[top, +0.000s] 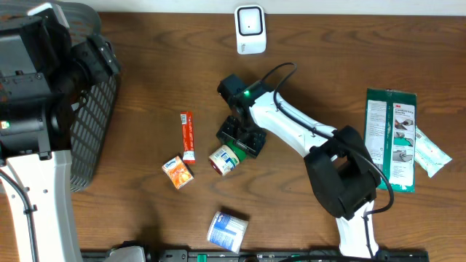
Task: Scan the item barcode
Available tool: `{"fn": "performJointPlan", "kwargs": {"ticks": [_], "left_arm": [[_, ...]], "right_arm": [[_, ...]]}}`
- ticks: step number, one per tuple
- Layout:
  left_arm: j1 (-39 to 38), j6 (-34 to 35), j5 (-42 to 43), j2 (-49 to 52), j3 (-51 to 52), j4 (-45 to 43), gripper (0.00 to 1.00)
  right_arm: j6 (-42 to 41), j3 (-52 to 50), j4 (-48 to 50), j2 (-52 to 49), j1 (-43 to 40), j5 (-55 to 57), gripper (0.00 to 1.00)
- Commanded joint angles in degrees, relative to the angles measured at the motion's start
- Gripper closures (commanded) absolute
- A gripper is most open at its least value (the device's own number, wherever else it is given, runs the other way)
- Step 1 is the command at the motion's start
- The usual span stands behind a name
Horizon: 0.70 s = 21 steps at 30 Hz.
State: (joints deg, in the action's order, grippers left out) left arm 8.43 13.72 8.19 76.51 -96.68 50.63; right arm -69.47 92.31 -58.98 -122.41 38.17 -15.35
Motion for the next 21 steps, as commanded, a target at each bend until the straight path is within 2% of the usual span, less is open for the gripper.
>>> {"fn": "performJointPlan", "kwargs": {"ticks": [1,6,11,16,21], "left_arm": [[0.2,0.1,-0.3,0.3,-0.2,0.0,0.17],[0.2,0.1,-0.3,0.3,-0.2,0.0,0.17],[0.2,0.1,-0.3,0.3,-0.2,0.0,0.17],[0.2,0.2,-0.3,0.3,-0.2,0.0,0.17],[0.2,0.1,-0.3,0.3,-0.2,0.0,0.17]], "right_arm": [[-3.4,0.5,-0.2,0.2,1.9,0.3,0.18],[-11.7,0.5,-0.2,0.2,5.0,2.7,0.16],[-12.2,0.5,-0.3,0.2,6.1,11.6,0.28],[-5.2,0.5,-0.2,0.2,5.0,13.2,0.36],[4.0,0.6,-0.2,0.2,3.7,11.8,0.36]]}}
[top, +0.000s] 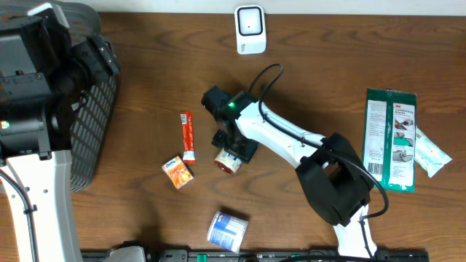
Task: Scan the item barcode
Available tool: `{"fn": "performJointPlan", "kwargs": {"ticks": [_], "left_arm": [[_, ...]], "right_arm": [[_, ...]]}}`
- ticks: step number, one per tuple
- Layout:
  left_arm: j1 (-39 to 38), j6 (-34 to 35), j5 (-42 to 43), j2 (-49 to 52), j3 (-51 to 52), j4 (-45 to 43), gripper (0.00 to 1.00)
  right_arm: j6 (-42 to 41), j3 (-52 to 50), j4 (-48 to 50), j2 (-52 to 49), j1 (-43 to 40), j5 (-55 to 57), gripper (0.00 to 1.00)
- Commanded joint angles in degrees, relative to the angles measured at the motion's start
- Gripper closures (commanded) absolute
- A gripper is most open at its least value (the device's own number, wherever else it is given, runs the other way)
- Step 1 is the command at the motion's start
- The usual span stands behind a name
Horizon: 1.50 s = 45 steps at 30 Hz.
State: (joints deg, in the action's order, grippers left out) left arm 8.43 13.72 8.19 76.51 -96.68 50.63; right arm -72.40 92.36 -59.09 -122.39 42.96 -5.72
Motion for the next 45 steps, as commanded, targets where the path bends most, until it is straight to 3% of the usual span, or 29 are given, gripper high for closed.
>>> {"fn": "performJointPlan", "kwargs": {"ticks": [1,13,17,26,33,41,45], "left_arm": [[0.2,0.1,-0.3,0.3,-0.2,0.0,0.16],[0.2,0.1,-0.3,0.3,-0.2,0.0,0.17],[0.2,0.1,-0.3,0.3,-0.2,0.0,0.17],[0.2,0.1,-0.3,0.3,-0.2,0.0,0.17],[0.2,0.1,-0.3,0.3,-0.2,0.0,0.17],[0.2,0.1,-0.3,0.3,-0.2,0.0,0.17],[0.2,0.1,-0.3,0.3,-0.2,0.0,0.17]], "right_arm": [[8.3,0.5,-0.1,0.1,-1.4,2.2,0.36],[31.1,3.3,0.4,3.3,-3.3,3.8,0.37],[35.8,3.3,1.4,7.3,-2.7,8.7,0.46],[46.4,3.1,5.8,11.9,0.1,12.1,0.48],[52.3,-4.0,21.9,11.9,2.2,13.3,0.63],[57.1,-19.4,50.3,11.9,4.0,17.7,0.60],[59.8,-22.3,54.8,11.7,4.1,18.8,0.60]]}}
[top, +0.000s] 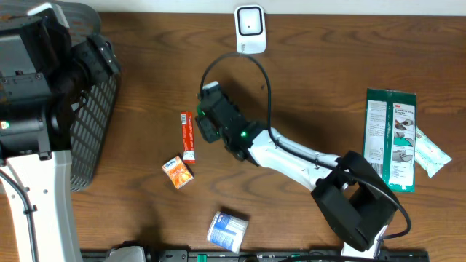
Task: Scan the item barcode
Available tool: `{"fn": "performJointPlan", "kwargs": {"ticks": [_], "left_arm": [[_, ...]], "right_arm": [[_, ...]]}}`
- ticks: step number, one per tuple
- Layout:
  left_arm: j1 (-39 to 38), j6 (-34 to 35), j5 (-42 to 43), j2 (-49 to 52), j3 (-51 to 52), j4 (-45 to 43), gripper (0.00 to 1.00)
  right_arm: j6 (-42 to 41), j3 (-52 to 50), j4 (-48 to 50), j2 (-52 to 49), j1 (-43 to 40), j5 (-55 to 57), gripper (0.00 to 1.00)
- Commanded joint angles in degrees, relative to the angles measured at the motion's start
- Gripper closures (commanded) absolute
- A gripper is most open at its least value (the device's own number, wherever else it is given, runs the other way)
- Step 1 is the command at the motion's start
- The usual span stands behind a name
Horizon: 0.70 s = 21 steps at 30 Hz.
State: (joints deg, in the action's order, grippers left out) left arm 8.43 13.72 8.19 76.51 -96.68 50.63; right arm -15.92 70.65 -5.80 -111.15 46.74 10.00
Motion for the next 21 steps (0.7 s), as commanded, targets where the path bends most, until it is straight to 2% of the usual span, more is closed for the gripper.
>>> {"fn": "performJointPlan", "kwargs": {"ticks": [1,2,3,11,15,17,20,21], "left_arm": [[0.2,0.2,-0.3,0.3,-0.2,0.0,0.17],[0.2,0.1,-0.3,0.3,-0.2,0.0,0.17],[0.2,0.1,-0.3,0.3,-0.2,0.0,0.17],[0.2,0.2,-0.3,0.3,-0.2,0.0,0.17],[0.2,0.1,-0.3,0.3,-0.2,0.0,0.17],[0.2,0.2,-0.3,0.3,-0.2,0.0,0.17],[0.2,0.2,-0.3,0.3,-0.2,0.0,0.17],[0.2,0.1,-0.3,0.3,-0.2,0.0,0.17]], "right_arm": [[3.3,-0.8,1.6,0.4,0.3,3.5,0.60],[3.4,-1.0,1.8,0.3,0.2,3.8,0.60],[3.4,-1.1,1.8,0.1,0.2,4.2,0.54],[2.7,-1.1,-0.3,-1.7,0.4,4.8,0.58],[1.0,-1.1,-1.7,-1.7,0.4,4.7,0.50],[0.7,-1.1,-2.2,-1.7,0.5,4.7,0.43],[0.7,-1.1,-3.1,-1.6,0.5,4.7,0.26],[0.7,-1.1,-3.4,-1.6,0.5,4.7,0.15]]}}
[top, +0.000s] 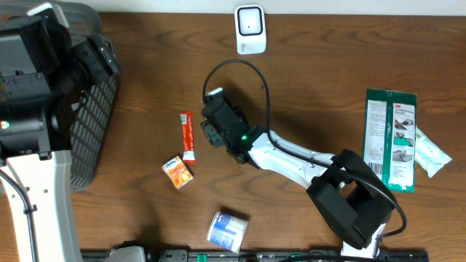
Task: Scan the item barcode
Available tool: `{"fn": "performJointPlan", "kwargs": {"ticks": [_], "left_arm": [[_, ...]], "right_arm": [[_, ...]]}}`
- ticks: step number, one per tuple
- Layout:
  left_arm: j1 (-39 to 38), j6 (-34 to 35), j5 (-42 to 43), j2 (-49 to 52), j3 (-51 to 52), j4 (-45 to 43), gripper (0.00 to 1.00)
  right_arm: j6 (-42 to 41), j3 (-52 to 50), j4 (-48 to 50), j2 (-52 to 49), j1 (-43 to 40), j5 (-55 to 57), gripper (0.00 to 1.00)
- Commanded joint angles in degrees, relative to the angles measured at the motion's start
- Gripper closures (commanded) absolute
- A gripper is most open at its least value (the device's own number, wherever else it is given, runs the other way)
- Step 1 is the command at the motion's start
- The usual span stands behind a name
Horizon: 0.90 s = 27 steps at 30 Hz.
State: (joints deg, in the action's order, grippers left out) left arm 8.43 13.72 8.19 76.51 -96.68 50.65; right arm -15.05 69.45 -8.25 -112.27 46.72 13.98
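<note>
My right gripper [211, 125] is raised above the table's middle, seen from above, with its wrist and cable covering the fingers. It is shut on the small round jar [207, 132], of which only a pale edge peeks out under the gripper's left side. The white barcode scanner [250, 29] stands at the table's far edge, up and to the right of the gripper. My left arm [36, 80] is a dark bulk at the left over the basket, and its fingers cannot be made out.
A red sachet stick [187, 135] and a small orange box [178, 173] lie left of the gripper. A blue-white can [227, 230] lies near the front edge. A green package [391, 138] and a white packet [431, 154] are at right. A black mesh basket [91, 127] stands at left.
The right gripper has shifted slightly right and toward the front and turned a little, still raised with the jar. The left arm and the loose items have not moved.
The right gripper was low beside the jar lying on the table's middle. Then it stood over the jar, closing around it. Later the jar was off the table and the gripper was raised left of centre; now it hangs there, slightly turned.
</note>
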Motion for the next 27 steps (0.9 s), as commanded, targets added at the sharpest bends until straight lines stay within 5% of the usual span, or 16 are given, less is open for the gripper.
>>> {"fn": "performJointPlan", "kwargs": {"ticks": [1,16,27], "left_arm": [[0.2,0.1,-0.3,0.3,-0.2,-0.1,0.17],[0.2,0.2,-0.3,0.3,-0.2,-0.1,0.17],[0.2,0.1,-0.3,0.3,-0.2,-0.1,0.17]], "right_arm": [[-0.2,0.1,-1.4,-0.5,0.5,0.7,0.06],[-2.1,2.6,-4.3,3.5,-0.3,-5.1,0.05],[-8.2,33.1,-35.8,2.4,-4.3,-8.1,0.19]]}}
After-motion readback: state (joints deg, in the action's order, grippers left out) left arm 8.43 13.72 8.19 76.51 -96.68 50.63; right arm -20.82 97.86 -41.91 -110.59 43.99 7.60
